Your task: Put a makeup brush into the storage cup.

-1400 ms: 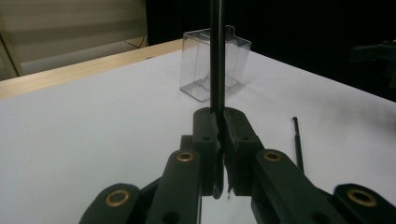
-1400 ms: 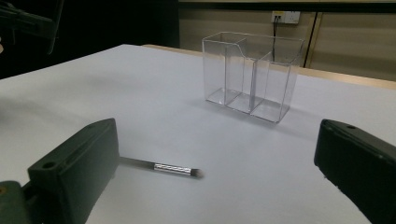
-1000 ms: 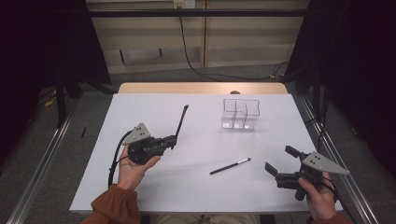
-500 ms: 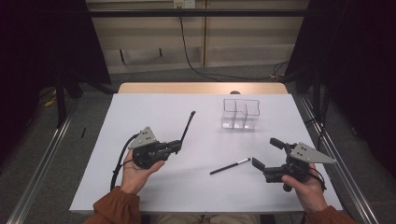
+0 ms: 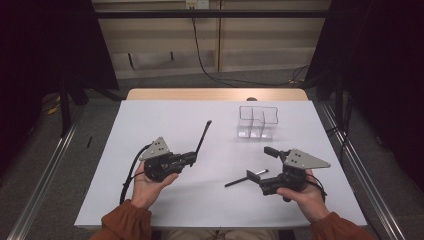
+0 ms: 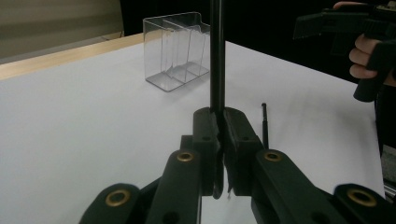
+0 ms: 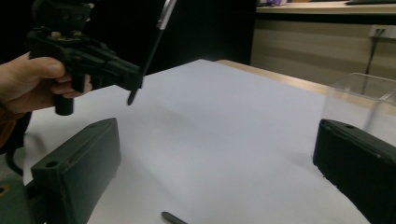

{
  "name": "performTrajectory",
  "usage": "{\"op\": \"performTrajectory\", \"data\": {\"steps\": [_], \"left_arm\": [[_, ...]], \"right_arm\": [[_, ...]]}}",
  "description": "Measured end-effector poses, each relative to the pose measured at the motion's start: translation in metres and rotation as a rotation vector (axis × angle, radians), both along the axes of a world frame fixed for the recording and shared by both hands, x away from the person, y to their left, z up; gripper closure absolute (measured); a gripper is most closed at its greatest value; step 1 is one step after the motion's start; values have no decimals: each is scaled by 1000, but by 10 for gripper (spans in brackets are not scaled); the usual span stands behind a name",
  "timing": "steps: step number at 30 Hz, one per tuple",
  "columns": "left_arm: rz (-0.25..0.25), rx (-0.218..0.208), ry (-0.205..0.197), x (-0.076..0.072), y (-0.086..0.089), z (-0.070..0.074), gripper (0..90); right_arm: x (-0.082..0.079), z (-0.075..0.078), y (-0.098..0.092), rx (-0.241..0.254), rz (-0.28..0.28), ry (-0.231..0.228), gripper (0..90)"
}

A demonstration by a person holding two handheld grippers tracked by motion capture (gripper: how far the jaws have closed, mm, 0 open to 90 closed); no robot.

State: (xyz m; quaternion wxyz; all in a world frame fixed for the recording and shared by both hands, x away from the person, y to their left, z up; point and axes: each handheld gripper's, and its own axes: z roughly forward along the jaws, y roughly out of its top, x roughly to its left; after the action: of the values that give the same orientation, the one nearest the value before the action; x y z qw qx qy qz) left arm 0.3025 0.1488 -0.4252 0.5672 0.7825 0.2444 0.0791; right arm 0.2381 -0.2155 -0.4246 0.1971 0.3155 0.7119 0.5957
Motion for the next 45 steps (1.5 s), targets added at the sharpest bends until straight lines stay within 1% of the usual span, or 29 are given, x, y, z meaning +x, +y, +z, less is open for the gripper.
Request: {"op": "performTrajectory", "data": {"steps": [2,5,7,10,12,14,17,20,23,26,29,31,33,34,35,36,37,39,41,43,45], "left_arm": [[-3,-1,1,-1,-1,0,843],[-7,-8,-1,-1,-2,1,843],[-9,-6,-3,-1,-2,1,843],[-11,-12,-3,0,-3,1,843],[-13,-6,-4,0,-5,1,843],[-18,-10,-4,0,-7,1,843],[-25,-5,-4,-1,-10,1,843],[-33,-12,-2,-1,-13,0,843],[-36,-13,-3,-1,-15,0,843],[-42,-6,-6,-1,-16,0,843],[-44,-17,-4,0,-19,1,843],[-51,-17,-6,-1,-22,1,843],[-57,-9,-3,-1,-24,0,843],[-62,-12,-4,-2,-26,-1,843],[-68,-6,-5,-2,-26,-1,843],[-68,-4,-8,-3,-26,-1,843],[-69,-6,-8,-3,-27,-1,843],[-62,-8,-9,-3,-26,0,843],[-62,-11,-9,-2,-25,1,843],[-58,-15,-9,-3,-24,1,843],[-58,-9,-13,-3,-25,1,843]], "right_arm": [[0,-1,8,1,19,8,5],[2,0,18,1,44,5,12],[5,2,22,8,57,20,17],[10,5,27,10,57,2,19],[13,8,30,14,60,2,28],[17,11,33,22,67,2,29],[23,16,37,31,66,-16,47],[28,18,41,21,61,-26,48],[33,19,45,6,73,-29,54],[38,19,50,2,85,-9,58],[42,19,54,-21,92,-8,63],[45,20,56,-16,91,-14,60],[48,22,57,-13,94,3,45],[49,22,58,0,103,-3,63],[49,23,59,11,109,-4,69],[49,23,60,7,115,-11,67],[50,24,61,3,123,-9,64],[50,24,64,10,135,-6,60],[51,23,66,11,138,-13,55],[52,23,68,16,136,-2,56],[54,23,69,7,134,-3,76]]}}
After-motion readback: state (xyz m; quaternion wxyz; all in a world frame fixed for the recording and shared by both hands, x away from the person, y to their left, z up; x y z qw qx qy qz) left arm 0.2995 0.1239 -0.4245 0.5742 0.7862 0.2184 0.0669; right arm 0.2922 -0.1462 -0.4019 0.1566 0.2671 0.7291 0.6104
